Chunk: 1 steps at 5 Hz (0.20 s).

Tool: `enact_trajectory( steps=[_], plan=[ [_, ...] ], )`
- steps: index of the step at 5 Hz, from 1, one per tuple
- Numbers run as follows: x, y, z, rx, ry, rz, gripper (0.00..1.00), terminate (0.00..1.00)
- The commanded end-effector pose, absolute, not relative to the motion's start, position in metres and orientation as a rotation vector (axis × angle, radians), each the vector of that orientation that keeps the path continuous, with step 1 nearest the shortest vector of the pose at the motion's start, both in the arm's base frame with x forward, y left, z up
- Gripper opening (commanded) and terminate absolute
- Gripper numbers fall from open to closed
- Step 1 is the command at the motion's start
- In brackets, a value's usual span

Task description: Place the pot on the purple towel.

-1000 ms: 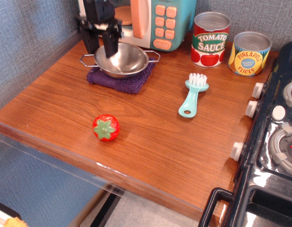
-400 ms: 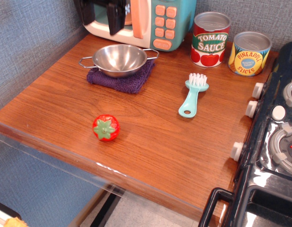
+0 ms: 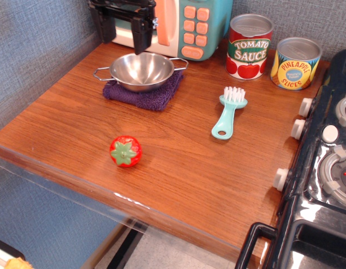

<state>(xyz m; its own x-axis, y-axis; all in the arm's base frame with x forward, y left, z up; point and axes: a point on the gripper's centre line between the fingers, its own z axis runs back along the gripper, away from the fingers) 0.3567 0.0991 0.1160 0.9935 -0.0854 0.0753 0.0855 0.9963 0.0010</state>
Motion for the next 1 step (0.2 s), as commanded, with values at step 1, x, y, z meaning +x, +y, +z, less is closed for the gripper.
enact_trajectory(
  steps=[1],
  plan=[
    [0.3451, 0.106, 0.1324, 0.013, -0.123, -0.074, 1.0, 1.0]
  ],
)
